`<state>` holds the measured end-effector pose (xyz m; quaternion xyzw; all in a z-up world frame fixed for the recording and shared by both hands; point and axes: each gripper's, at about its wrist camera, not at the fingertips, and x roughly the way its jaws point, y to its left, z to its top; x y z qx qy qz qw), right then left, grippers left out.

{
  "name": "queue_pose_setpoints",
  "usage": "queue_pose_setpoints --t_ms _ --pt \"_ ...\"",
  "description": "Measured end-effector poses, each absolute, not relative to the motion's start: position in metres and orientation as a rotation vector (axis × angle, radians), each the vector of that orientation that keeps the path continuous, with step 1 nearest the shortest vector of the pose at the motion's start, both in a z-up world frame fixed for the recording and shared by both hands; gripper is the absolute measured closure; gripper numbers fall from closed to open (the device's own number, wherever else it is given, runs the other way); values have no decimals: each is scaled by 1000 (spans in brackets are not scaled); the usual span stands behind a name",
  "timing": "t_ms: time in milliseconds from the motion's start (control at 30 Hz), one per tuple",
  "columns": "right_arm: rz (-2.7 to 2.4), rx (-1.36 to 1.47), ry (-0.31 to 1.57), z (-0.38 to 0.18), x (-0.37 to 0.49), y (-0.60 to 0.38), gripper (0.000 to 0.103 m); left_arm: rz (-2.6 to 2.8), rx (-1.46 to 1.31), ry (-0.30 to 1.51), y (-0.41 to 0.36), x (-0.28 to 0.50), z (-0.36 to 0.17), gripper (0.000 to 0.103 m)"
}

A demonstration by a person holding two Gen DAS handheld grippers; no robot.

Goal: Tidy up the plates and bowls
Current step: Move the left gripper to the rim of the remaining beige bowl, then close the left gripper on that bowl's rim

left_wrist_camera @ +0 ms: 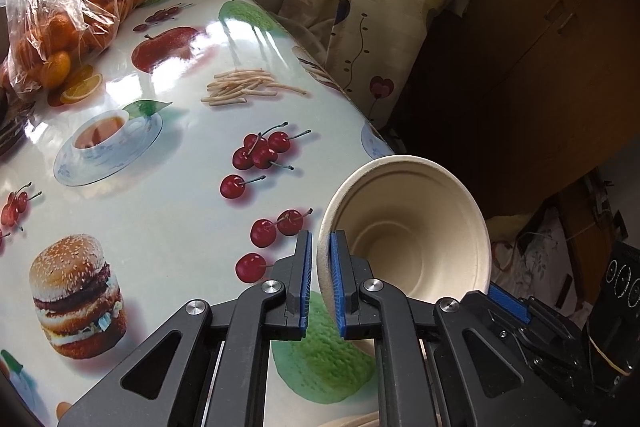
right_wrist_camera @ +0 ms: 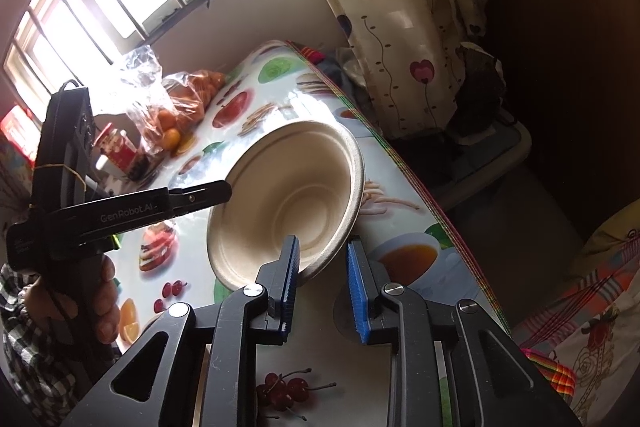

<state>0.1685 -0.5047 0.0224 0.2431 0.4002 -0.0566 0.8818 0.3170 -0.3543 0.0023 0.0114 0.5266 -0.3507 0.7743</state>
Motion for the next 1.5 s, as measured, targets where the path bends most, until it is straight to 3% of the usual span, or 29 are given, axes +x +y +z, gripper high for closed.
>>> queue_pose_setpoints --t_ms 1500 --pt "-68 463 772 61 130 -477 82 -776 -16 1055 -312 272 49 96"
